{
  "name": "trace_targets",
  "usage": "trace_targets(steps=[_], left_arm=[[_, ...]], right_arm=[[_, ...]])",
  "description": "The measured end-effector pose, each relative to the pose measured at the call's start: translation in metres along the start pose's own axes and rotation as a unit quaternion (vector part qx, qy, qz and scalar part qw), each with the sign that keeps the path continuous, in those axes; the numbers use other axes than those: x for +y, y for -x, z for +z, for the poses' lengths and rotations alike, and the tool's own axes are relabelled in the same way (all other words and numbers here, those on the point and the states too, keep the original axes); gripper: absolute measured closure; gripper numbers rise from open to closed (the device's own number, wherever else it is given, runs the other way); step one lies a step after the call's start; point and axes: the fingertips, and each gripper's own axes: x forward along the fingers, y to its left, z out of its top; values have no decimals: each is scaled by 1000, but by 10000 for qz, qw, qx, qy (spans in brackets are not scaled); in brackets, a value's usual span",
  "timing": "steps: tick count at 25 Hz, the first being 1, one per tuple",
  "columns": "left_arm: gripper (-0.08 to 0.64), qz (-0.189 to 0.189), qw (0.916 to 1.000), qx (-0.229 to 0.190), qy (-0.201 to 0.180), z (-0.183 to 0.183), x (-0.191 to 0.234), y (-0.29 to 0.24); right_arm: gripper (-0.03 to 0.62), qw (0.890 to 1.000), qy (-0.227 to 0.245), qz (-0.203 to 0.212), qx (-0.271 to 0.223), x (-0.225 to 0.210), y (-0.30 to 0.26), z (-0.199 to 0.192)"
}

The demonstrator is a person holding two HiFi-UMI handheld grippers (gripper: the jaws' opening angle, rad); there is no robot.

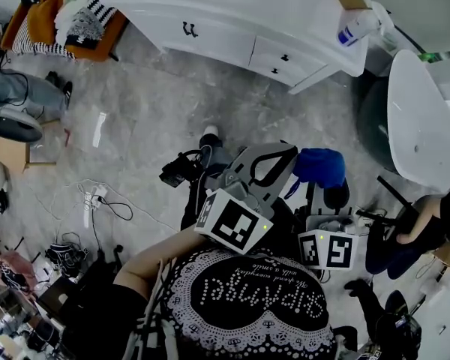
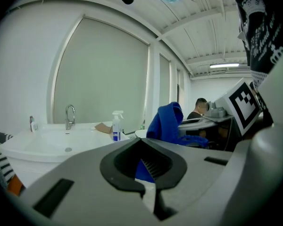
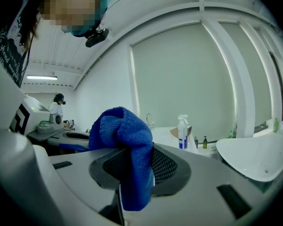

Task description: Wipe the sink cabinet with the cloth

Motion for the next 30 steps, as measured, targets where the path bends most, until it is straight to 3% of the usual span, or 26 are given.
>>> trace_targets(steps=[30], left_arm=[[560, 43, 9999, -15, -103, 1, -13, -7]], right_arm=[[477, 9998, -133, 159, -2, -9, 6, -5]])
